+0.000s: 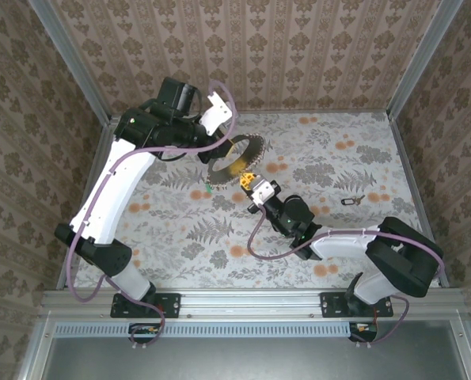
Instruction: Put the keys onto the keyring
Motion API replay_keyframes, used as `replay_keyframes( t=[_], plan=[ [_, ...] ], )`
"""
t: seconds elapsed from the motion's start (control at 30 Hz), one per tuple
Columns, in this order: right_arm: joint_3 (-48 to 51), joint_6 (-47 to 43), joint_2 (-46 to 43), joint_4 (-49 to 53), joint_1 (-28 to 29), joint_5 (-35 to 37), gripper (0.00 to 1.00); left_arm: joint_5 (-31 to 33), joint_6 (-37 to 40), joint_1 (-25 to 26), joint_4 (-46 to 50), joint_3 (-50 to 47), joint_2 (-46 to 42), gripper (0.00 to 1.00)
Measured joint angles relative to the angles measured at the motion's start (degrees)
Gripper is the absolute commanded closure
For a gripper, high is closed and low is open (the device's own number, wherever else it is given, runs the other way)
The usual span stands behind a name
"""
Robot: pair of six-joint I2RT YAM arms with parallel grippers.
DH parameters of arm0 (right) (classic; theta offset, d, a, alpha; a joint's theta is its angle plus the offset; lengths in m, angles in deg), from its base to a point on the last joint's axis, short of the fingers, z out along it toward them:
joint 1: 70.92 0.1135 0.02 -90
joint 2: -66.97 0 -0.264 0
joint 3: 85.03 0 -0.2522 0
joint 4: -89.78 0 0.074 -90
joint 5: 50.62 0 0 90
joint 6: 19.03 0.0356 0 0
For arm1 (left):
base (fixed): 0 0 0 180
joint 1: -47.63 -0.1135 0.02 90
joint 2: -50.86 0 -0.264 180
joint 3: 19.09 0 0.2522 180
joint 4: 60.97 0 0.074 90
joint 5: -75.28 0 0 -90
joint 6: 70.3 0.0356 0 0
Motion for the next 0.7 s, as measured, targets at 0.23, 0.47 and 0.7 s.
replay_keyframes(
  t=[0.23,0.47,0.7],
  plan=[
    [1.49,5.46,-5.14,5.90,-5.22,-10.56,1.00,-7.67,-8.72,-5.42,-9.16,-11.04,-2.84,1.00],
    [1.60,10.12,-10.08,12.46,-9.64,-21.66,1.00,-18.47,-22.77,-11.26,-25.40,-28.09,-9.92,1.00],
    [1.60,12.63,-11.76,18.75,-12.09,-26.45,1.00,-22.64,-34.62,-12.37,-38.01,-38.58,-10.75,0.95]
  ],
)
